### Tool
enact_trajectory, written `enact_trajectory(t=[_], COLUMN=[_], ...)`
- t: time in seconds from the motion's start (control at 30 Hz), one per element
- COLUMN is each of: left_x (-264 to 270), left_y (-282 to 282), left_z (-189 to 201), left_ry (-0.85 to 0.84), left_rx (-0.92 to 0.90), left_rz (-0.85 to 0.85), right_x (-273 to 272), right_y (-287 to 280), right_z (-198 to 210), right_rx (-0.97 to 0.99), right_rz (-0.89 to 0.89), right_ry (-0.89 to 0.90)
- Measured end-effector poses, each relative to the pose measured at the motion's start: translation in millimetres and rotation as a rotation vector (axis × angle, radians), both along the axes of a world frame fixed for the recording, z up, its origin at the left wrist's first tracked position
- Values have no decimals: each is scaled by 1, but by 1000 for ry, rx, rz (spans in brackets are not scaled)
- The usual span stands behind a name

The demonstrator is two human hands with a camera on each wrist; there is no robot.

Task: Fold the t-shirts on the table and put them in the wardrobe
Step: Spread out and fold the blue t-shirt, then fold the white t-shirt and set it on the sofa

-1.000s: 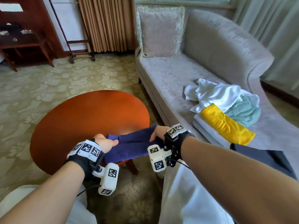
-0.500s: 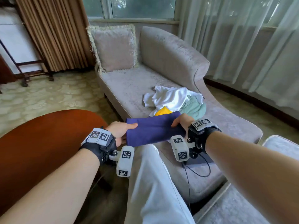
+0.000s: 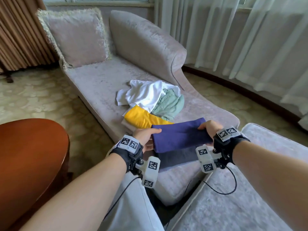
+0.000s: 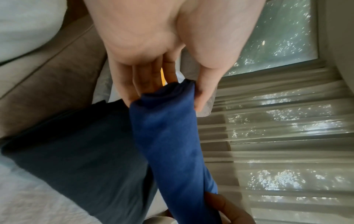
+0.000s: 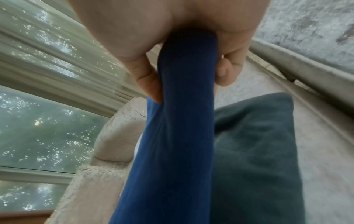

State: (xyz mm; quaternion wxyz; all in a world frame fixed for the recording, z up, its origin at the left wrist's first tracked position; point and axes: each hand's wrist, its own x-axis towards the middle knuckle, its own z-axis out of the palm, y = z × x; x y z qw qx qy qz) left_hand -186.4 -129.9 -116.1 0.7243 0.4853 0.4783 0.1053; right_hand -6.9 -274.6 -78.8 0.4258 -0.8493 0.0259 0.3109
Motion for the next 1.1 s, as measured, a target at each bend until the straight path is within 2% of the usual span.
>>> enact_trajectory(t=[0.13,0.27,0.37,0.47,0.53,0.6,0.67,0.77,0.83,0.93,1.1], left_x=[15,22,26,30,31,29,32,28,25,20,26], left_y=[-4,-4,-3,3,3,8,16,23,36,73,140], left_z=[-19,-36,-49,-52,-44,-47,-52,-27,-7,12,44], left_ry=[40,131,193,313,441,517,508,421,314,253,176], left_rx=[-13,56,170,338,393,420,399,306,258,175,80], left_rz=[3,-35,-57,-108,-212,-242,-239,-203,-199,-91,-13], right_x=[10,18,19,23,24,17,16,40,63,49,21], right_y=[-4,-8,-8,-2,0,3,10,27,46,77,147], right_z=[-18,-39,-56,-72,-75,-71,-75,-101,-106,-53,2], right_rx=[-131,-172,-185,-249,-369,-507,-547,-619,-548,-397,-175], right_rz=[56,77,201,219,204,194,172,197,170,122,217], right_ry=[-71,-61,-51,-74,-132,-153,-175,-214,-186,-176,-132])
